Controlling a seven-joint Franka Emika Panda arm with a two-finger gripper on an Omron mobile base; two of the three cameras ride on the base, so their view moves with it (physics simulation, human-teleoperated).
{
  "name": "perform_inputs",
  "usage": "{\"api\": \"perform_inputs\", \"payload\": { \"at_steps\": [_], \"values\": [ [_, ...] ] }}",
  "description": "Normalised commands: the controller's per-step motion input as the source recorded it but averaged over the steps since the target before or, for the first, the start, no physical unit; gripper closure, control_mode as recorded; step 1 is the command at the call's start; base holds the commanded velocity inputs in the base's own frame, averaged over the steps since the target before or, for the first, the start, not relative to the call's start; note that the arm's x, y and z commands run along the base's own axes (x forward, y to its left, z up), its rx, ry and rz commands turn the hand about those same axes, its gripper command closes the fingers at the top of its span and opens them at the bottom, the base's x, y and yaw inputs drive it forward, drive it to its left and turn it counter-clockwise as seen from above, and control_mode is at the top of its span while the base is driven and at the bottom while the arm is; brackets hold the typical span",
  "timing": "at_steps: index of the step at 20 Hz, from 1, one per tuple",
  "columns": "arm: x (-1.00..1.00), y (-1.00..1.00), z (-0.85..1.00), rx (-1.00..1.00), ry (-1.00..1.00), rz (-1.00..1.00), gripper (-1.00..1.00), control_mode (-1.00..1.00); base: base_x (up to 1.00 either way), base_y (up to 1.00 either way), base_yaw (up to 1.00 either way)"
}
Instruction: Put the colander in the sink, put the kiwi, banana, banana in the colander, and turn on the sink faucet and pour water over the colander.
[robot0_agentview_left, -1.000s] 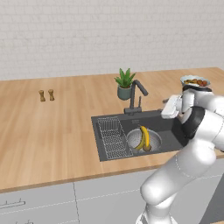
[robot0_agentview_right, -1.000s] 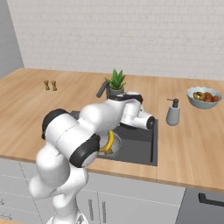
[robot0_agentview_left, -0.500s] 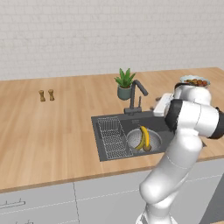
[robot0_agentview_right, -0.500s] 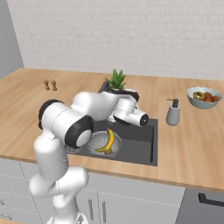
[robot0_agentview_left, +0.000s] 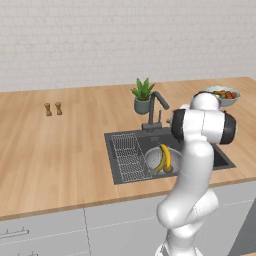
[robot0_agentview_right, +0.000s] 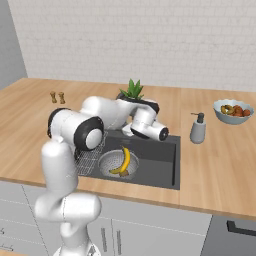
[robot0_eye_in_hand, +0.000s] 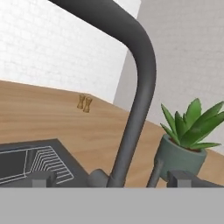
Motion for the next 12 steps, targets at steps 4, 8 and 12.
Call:
{"api": "perform_inputs", "payload": {
  "at_steps": [4,8,12],
  "values": [
    [0.28,0.04,-0.04,0.00,-0.11,0.05,-1.00,-1.00,0.00,0.00,0.00],
    [0.31,0.14,-0.03,0.00,-0.14,0.02,-1.00,-1.00,0.00,0.00,0.00],
    [0.24,0.18,-0.01,0.00,-0.06,0.00,-1.00,-1.00,0.00,0.00,0.00]
  ]
}}
